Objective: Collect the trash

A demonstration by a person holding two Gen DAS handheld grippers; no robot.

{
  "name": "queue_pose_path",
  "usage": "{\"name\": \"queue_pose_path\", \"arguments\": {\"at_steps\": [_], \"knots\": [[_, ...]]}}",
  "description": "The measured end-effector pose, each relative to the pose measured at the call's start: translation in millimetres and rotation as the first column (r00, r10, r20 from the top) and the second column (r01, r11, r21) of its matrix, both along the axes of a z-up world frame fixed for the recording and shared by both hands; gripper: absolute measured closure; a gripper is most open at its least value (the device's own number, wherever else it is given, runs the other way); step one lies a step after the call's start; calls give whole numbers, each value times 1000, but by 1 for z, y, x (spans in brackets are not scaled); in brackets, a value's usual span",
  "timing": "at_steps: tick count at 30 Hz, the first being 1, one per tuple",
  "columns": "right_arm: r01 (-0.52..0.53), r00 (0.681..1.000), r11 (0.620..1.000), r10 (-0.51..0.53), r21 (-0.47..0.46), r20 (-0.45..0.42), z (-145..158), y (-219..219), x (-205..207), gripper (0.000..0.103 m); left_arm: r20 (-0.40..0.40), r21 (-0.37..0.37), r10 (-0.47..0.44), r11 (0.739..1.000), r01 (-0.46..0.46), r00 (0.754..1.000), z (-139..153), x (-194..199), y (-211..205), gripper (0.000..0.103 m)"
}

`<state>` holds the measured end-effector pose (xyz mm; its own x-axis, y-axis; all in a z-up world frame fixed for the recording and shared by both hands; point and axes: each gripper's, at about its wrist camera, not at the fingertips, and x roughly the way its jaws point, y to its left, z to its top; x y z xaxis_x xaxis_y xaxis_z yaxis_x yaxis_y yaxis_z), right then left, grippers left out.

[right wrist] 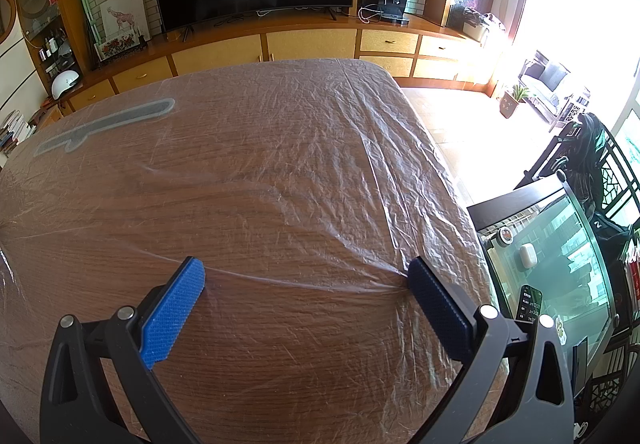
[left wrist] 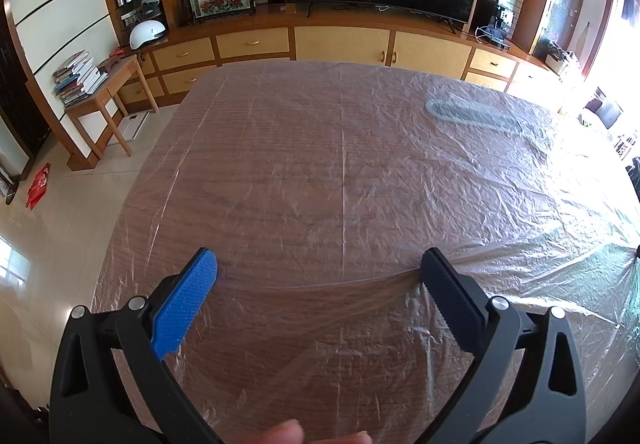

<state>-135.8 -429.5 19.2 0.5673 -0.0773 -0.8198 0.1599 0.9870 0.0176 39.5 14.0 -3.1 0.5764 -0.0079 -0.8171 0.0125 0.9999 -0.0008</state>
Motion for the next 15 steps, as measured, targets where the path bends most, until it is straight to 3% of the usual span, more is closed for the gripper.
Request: {"name": "queue_pose_path", "arguments": {"at_steps": [15], "knots": [[0, 1000, 1000, 0, 0, 0, 0, 0, 0, 4, 0, 1, 0, 1000, 0, 1000, 0, 1, 1, 1]]}}
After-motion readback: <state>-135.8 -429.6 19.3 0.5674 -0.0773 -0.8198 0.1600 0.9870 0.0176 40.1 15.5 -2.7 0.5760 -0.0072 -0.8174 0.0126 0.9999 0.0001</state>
